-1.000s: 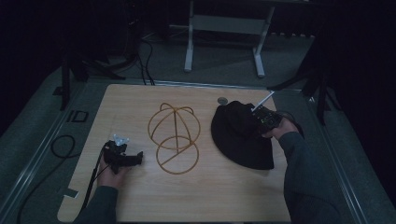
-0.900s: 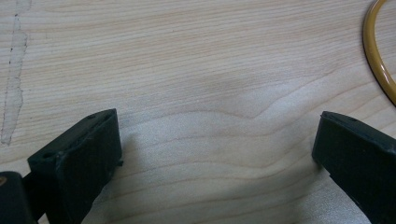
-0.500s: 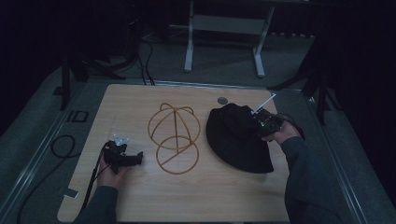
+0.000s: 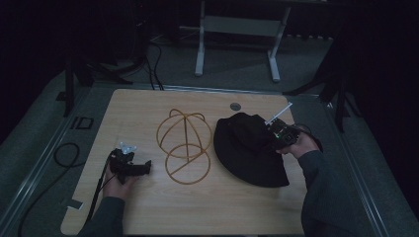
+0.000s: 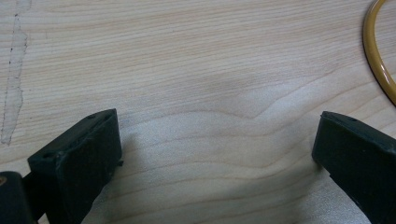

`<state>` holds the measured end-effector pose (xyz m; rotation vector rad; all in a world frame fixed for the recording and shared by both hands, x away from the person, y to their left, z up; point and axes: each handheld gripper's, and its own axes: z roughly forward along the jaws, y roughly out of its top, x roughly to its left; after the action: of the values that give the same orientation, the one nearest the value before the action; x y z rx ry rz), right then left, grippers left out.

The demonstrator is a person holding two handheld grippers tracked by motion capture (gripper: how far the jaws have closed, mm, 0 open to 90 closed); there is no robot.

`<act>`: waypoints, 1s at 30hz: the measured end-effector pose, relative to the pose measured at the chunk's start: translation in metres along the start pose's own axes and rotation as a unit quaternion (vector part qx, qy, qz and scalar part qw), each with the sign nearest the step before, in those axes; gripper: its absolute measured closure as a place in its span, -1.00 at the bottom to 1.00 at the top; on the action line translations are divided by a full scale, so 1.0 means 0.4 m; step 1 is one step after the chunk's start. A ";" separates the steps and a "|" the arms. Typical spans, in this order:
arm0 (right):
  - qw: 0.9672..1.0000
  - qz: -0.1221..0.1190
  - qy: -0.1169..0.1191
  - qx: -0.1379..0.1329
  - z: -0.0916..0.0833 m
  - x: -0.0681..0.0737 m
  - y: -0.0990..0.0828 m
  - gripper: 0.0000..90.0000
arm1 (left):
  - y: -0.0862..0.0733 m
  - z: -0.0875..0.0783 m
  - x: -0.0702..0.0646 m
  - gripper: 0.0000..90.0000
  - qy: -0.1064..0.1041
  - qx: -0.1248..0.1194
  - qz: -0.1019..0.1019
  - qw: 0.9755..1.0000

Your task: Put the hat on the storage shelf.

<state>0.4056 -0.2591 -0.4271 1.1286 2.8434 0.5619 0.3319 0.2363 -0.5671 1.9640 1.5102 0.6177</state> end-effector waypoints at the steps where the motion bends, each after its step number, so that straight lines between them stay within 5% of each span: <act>1: 1.000 0.003 -0.001 -0.005 -0.005 0.001 -0.006 0.93 | 0.000 0.000 0.000 -0.97 0.000 0.000 0.000 1.000; 30: 0.997 -0.004 0.008 -0.082 -0.086 0.013 -0.041 0.93 | 0.000 0.000 0.000 -0.97 0.000 -0.001 -0.001 1.000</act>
<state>0.3855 -0.2773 -0.4001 1.0893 2.7525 0.7912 0.3320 0.2361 -0.5672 1.9604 1.5113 0.6181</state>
